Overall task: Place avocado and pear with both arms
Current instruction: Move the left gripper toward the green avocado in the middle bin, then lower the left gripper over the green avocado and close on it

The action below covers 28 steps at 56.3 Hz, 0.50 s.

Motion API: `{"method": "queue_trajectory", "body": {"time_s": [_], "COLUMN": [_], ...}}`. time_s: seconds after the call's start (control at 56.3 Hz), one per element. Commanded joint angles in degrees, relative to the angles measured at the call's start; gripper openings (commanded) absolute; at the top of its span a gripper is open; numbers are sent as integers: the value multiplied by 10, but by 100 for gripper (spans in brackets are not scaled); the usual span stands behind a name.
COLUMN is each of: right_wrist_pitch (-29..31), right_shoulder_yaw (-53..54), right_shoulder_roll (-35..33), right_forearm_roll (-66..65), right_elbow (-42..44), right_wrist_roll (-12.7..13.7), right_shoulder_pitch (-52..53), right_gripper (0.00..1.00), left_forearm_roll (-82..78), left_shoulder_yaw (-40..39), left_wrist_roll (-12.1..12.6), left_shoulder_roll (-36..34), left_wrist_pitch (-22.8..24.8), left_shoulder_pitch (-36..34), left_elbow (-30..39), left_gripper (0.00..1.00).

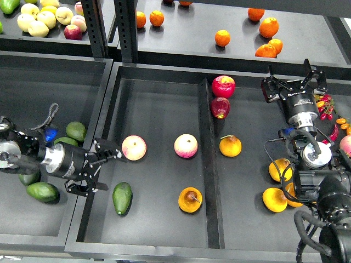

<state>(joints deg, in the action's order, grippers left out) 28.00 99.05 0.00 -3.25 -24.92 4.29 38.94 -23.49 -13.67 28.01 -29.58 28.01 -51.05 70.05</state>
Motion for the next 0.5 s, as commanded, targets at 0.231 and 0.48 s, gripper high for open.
{"method": "queue_trajectory", "body": {"time_s": [0.231,0.48], "right_wrist_pitch": [0,0], "right_shoulder_yaw": [2,4], "right_shoulder_roll": [0,0], "right_forearm_roll": [1,2], "right_elbow": [-1,-5], "right_wrist_roll": [0,0], "right_shoulder_pitch": [-2,-4], "right_gripper": [100,100], "left_forearm_roll": [-146,-224], "left_shoulder_yaw": [92,92], "left_wrist_roll": [0,0], "left_shoulder_roll": [81,109], "left_wrist_pitch": [0,0], "left_shoulder_pitch": [-55,-51], "left_elbow": [-53,-91], "left_gripper": [99,99]}}
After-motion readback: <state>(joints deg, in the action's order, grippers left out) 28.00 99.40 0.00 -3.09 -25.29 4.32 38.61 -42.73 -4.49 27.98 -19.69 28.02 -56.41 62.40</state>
